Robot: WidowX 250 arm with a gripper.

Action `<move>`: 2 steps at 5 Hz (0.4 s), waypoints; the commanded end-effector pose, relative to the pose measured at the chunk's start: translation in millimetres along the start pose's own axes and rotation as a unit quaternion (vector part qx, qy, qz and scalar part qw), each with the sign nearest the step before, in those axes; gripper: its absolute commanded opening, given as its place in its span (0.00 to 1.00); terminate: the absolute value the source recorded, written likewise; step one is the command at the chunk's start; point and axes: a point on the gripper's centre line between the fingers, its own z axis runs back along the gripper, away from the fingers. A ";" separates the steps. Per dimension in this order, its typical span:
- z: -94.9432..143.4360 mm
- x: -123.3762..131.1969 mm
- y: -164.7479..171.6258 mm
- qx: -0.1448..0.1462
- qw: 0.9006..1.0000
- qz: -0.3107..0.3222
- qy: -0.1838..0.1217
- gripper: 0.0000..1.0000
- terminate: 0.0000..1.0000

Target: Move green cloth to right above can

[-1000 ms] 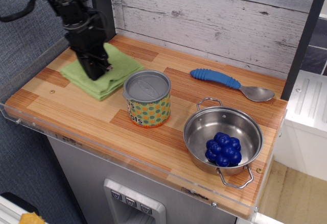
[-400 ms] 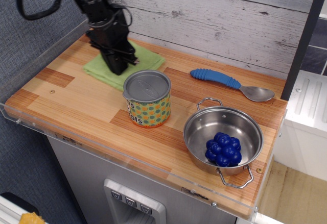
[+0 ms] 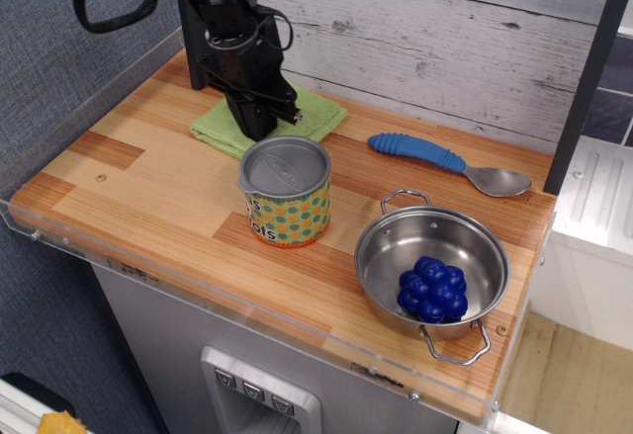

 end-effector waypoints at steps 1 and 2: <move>2.2 0.4 -15.1 0.004 1.000 0.019 0.002 0.00 0.00; 5.9 2.1 -12.5 0.014 1.000 0.021 -0.001 0.00 0.00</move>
